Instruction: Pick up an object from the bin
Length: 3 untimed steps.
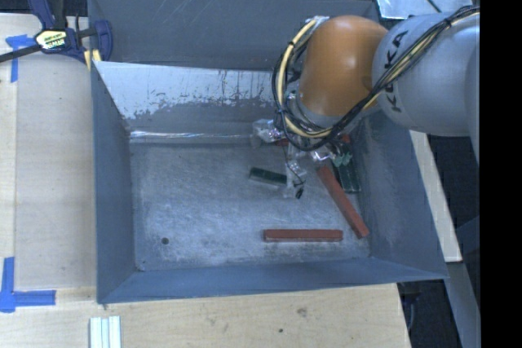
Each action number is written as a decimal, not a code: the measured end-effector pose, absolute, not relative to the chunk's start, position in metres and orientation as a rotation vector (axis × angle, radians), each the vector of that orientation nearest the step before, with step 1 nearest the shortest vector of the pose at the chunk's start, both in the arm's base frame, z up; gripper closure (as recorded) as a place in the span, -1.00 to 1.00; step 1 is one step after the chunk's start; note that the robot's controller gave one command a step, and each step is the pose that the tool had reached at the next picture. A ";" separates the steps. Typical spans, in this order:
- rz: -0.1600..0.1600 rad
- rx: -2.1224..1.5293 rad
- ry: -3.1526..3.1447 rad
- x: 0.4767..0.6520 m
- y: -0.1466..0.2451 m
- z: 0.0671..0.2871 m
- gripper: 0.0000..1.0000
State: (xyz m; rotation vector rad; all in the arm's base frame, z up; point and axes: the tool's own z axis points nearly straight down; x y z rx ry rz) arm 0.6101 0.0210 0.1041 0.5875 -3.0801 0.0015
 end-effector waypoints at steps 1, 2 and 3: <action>0.000 0.362 -3.121 0.599 -0.023 0.069 -1.00; -0.001 0.365 -3.125 0.600 -0.022 0.072 1.00; 0.002 0.368 -3.132 0.580 -0.001 0.220 1.00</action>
Offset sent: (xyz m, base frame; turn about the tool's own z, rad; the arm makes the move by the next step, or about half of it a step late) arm -0.0113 -0.0423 -0.0341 0.1435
